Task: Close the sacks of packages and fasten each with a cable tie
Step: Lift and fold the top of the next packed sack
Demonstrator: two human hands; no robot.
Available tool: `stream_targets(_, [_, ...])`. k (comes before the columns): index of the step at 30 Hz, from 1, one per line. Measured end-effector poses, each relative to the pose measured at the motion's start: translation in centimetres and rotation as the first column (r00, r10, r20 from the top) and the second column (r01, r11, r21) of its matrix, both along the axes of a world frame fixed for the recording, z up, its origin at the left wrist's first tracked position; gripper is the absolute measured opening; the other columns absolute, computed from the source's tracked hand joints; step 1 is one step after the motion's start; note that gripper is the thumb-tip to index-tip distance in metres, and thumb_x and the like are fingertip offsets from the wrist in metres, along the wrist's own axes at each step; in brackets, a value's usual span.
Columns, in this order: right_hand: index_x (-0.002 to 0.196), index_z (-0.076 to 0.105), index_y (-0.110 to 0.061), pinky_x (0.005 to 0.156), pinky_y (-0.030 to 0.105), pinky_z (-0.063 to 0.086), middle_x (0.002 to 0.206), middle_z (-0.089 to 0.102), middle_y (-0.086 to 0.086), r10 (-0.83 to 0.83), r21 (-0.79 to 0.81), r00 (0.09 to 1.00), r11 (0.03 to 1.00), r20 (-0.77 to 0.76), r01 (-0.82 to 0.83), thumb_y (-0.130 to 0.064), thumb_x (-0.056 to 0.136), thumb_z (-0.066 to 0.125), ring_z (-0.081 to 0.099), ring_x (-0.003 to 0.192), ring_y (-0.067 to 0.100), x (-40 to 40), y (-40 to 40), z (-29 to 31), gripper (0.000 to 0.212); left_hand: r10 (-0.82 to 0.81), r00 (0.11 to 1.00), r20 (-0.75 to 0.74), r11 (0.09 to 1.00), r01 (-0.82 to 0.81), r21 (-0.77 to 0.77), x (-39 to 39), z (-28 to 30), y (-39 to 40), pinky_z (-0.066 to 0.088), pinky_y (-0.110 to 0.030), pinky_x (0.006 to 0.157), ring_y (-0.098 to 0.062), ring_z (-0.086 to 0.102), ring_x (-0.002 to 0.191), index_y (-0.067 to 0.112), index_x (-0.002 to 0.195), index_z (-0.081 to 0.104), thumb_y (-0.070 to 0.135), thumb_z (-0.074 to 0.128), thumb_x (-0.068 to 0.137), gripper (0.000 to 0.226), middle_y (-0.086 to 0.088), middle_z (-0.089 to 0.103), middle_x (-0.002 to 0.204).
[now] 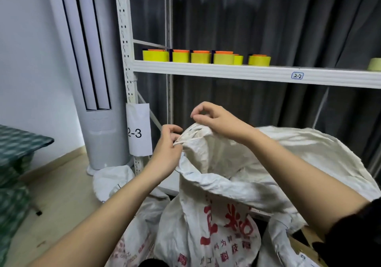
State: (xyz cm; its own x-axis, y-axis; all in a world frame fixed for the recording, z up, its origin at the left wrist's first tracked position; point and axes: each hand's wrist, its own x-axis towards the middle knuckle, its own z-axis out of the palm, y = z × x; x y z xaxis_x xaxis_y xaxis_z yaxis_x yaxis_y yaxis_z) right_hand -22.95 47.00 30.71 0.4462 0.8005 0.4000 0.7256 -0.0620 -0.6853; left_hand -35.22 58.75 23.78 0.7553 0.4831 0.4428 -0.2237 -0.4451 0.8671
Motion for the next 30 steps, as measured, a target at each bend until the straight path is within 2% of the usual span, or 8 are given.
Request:
stream_targets(5, [0.090, 0.064, -0.020, 0.065, 0.020, 0.043, 0.080, 0.063, -0.009, 0.023, -0.006, 0.936, 1.000, -0.352, -0.027, -0.022, 0.098, 0.052, 0.056, 0.072, 0.005, -0.2, 0.1, -1.3, 0.014, -0.008, 0.999, 0.049, 1.000, 0.009, -0.022, -0.3, -0.1, -2.2, 0.041, -0.011, 0.071, -0.003, 0.051, 0.089, 0.019, 0.108, 0.040, 0.029, 0.047, 0.080, 0.030, 0.008, 0.052, 0.097])
stream_targets(8, [0.105, 0.061, -0.025, 0.079, 0.023, 0.046, 0.101, 0.061, -0.012, -0.083, 0.086, 0.988, 0.994, 0.127, 0.072, -0.039, 0.096, 0.049, 0.059, 0.090, 0.003, -0.3, -0.9, -2.2, 0.021, 0.009, 0.999, 0.052, 0.999, -0.011, 0.047, -0.3, -1.0, -2.0, 0.048, -0.022, 0.079, -0.003, 0.056, 0.094, 0.028, 0.107, 0.046, 0.031, 0.057, 0.091, 0.019, 0.010, 0.056, 0.105])
stream_targets(14, [0.102, 0.062, -0.025, 0.062, 0.028, 0.044, 0.101, 0.056, -0.012, -0.107, 0.003, 0.650, 0.987, 0.752, 0.159, -0.050, 0.094, 0.045, 0.053, 0.091, 0.006, -0.4, -2.5, -2.6, 0.032, 0.066, 0.992, 0.111, 0.975, -0.041, -0.217, 0.0, -0.9, -1.7, 0.045, -0.010, 0.063, -0.007, 0.057, 0.084, 0.019, 0.089, 0.058, 0.018, 0.051, 0.096, 0.010, 0.003, 0.061, 0.092])
stream_targets(16, [0.092, 0.064, -0.023, 0.067, 0.032, 0.045, 0.088, 0.060, -0.011, -0.119, -0.025, 0.756, 0.984, 0.644, 0.176, -0.040, 0.096, 0.050, 0.054, 0.086, 0.007, -0.5, -2.1, -2.7, 0.023, 0.064, 0.992, 0.105, 0.981, -0.043, -0.188, -0.2, -0.9, -1.5, 0.045, -0.013, 0.067, -0.012, 0.057, 0.087, 0.019, 0.087, 0.059, 0.020, 0.051, 0.095, 0.011, 0.003, 0.062, 0.089])
stream_targets(19, [0.073, 0.053, -0.010, 0.062, 0.032, 0.036, 0.067, 0.046, 0.001, 0.008, -0.063, 1.000, 0.998, 0.019, -0.007, -0.029, 0.098, 0.051, 0.041, 0.064, 0.011, -0.5, -1.7, -2.2, 0.032, 0.217, 0.971, 0.099, 0.945, -0.234, 0.230, -0.8, -1.1, -1.5, 0.047, -0.023, 0.068, -0.011, 0.056, 0.084, 0.022, 0.097, 0.052, 0.037, 0.046, 0.095, 0.016, 0.010, 0.056, 0.095])
stream_targets(24, [0.075, 0.048, -0.015, 0.057, 0.022, 0.039, 0.068, 0.047, -0.002, 0.092, -0.112, 0.909, 0.982, -0.407, -0.150, -0.033, 0.101, 0.044, 0.044, 0.061, 0.010, -0.8, -1.6, -1.1, 0.032, 0.384, 0.915, 0.125, 0.720, -0.381, 0.580, -0.9, -1.3, -2.2, 0.028, -0.028, 0.060, -0.010, 0.044, 0.075, 0.020, 0.088, 0.043, 0.046, 0.035, 0.094, 0.027, 0.010, 0.047, 0.083])
stream_targets(27, [0.081, 0.053, -0.018, 0.073, 0.030, 0.042, 0.078, 0.054, -0.011, -0.076, -0.029, 0.991, 0.996, 0.108, 0.080, -0.039, 0.098, 0.044, 0.051, 0.072, 0.009, -1.0, -0.8, -1.9, 0.029, 0.289, 0.956, 0.052, 0.901, -0.291, 0.322, -0.3, -1.3, -2.1, 0.035, -0.033, 0.060, -0.018, 0.051, 0.070, 0.015, 0.079, 0.049, 0.035, 0.038, 0.100, 0.031, 0.005, 0.053, 0.071])
stream_targets(30, [0.108, 0.058, -0.019, 0.075, 0.031, 0.043, 0.101, 0.061, -0.004, -0.215, 0.158, 0.747, 0.976, 0.629, 0.149, -0.045, 0.093, 0.046, 0.058, 0.088, 0.015, -0.9, -1.0, -3.8, 0.033, 0.021, 0.997, -0.076, 0.971, -0.039, -0.238, 0.3, -0.5, -1.0, 0.049, -0.035, 0.081, -0.022, 0.066, 0.091, 0.012, 0.092, 0.067, 0.030, 0.040, 0.100, 0.033, -0.007, 0.071, 0.090])
